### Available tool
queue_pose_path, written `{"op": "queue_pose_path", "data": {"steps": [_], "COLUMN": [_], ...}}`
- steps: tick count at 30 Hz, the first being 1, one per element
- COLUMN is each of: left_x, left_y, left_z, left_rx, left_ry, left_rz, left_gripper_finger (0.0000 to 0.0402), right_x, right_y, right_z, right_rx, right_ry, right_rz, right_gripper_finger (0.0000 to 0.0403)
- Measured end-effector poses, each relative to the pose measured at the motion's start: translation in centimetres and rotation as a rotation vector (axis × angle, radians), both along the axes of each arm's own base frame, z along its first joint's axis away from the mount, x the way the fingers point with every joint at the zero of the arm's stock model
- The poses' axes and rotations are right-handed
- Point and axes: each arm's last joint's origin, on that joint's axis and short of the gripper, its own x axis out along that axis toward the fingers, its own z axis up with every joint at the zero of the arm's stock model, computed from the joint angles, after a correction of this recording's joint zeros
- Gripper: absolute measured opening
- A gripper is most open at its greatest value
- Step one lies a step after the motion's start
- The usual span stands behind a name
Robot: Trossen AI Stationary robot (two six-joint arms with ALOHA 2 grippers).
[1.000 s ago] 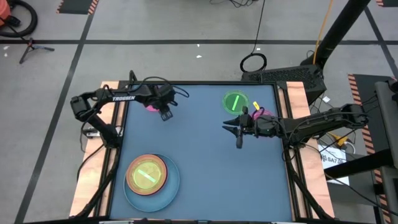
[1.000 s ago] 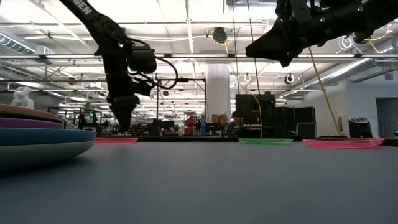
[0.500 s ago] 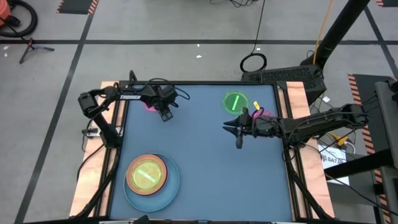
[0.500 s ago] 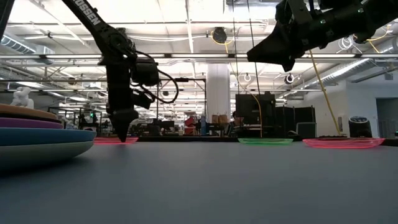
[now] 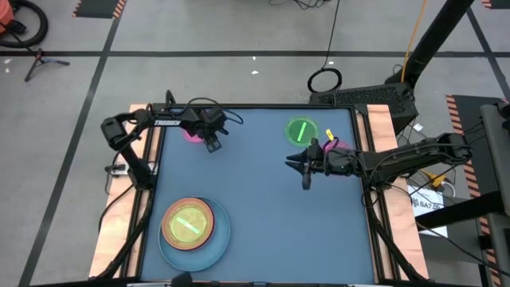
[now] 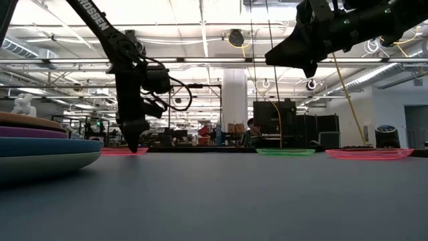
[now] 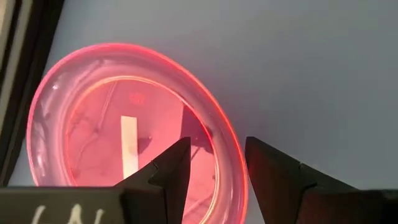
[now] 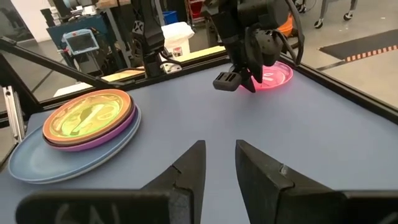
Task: Stack plastic plates
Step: Stack the left pink plate on top of the green plate
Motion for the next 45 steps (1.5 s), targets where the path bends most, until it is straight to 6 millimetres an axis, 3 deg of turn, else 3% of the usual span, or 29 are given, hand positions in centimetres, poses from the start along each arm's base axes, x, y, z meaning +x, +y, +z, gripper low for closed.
{"op": "queue_pose_path", "data": {"steps": [7, 14, 24, 30, 37, 45], "left_x": [-0.6, -0.4, -0.2, -0.1, 0.3, 0.6], "left_y": [1.2, 0.9, 0.6, 0.3, -1.8, -6.6], "left_z": [-0.8, -0.8, -0.8, -0.5, 1.9, 5.8], "left_rx": [-0.040, -0.039, -0.037, -0.027, 0.017, 0.070], "left_ry": [-0.002, -0.004, -0.005, -0.008, -0.046, -0.114], "left_rz": [0.037, 0.033, 0.023, 0.016, -0.038, -0.108], "left_gripper_finger": [0.0145, 0.0104, 0.0015, 0.0006, 0.0005, 0.0004], "right_x": [0.0, 0.0, 0.0, 0.0, 0.0, 0.0], "right_y": [0.0, 0.0, 0.0, 0.0, 0.0, 0.0], "right_z": [0.0, 0.0, 0.0, 0.0, 0.0, 0.0], "right_rx": [0.006, 0.001, 0.000, 0.000, 0.006, 0.006], "right_ry": [-0.001, 0.000, 0.000, 0.001, -0.001, -0.001], "right_rz": [-0.002, 0.000, 0.000, 0.000, -0.002, -0.002], "right_gripper_finger": [0.0082, 0.0082, 0.0082, 0.0082, 0.0082, 0.0082]}}
